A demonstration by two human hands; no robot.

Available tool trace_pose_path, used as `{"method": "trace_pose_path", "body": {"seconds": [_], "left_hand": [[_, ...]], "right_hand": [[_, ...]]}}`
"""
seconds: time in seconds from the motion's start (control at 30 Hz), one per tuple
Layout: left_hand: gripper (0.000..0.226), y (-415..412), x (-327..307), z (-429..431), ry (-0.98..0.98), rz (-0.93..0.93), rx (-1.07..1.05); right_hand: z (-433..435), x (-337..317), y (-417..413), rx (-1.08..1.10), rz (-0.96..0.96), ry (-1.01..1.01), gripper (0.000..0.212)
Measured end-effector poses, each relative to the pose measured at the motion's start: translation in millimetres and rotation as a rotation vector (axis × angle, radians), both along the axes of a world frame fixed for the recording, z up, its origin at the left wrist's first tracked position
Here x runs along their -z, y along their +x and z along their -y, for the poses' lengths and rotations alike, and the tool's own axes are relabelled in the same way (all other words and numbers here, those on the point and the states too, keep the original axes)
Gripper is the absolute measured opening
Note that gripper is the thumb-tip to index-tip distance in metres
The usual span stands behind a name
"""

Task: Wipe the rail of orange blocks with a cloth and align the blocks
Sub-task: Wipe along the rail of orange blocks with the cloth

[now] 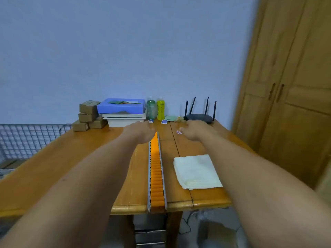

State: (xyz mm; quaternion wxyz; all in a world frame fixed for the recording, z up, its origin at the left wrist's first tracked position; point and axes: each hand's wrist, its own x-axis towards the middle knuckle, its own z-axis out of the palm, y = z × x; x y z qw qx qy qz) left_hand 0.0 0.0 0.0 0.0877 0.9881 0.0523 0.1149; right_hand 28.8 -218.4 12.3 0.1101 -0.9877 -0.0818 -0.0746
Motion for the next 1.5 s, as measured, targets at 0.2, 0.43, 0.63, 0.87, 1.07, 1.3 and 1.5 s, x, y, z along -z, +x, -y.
{"method": "trace_pose_path", "body": {"seconds": [0.2, 0.43, 0.63, 0.87, 1.07, 1.3, 1.5], "left_hand": [[0.044, 22, 50, -4, 0.034, -0.088, -0.029], [0.040, 42, 99, -7, -0.021, -0.049, -0.054], [0.044, 57, 130, -7, -0.090, -0.038, -0.049], [0.031, 79, 146, -4, -0.163, -0.027, -0.072], [0.024, 112, 150, -19, -0.304, -0.004, -0.079], [0.028, 165, 151, -43, -0.307, 0.018, -0.024], [0.036, 190, 169, -59, -0.512, 0.067, 0.039]], "right_hand": [[2, 76, 23, 0.028, -0.280, -0.144, 0.064], [15, 146, 33, -0.029, -0.173, -0.276, 0.070], [18, 174, 34, -0.109, -0.002, -0.084, 0.055], [11, 161, 54, -0.123, 0.012, -0.124, 0.056], [7, 131, 101, -0.050, 0.065, 0.029, 0.049], [-25, 82, 177, -0.082, 0.172, 0.180, 0.041], [-69, 61, 233, -0.157, 0.205, 0.216, 0.037]]}}
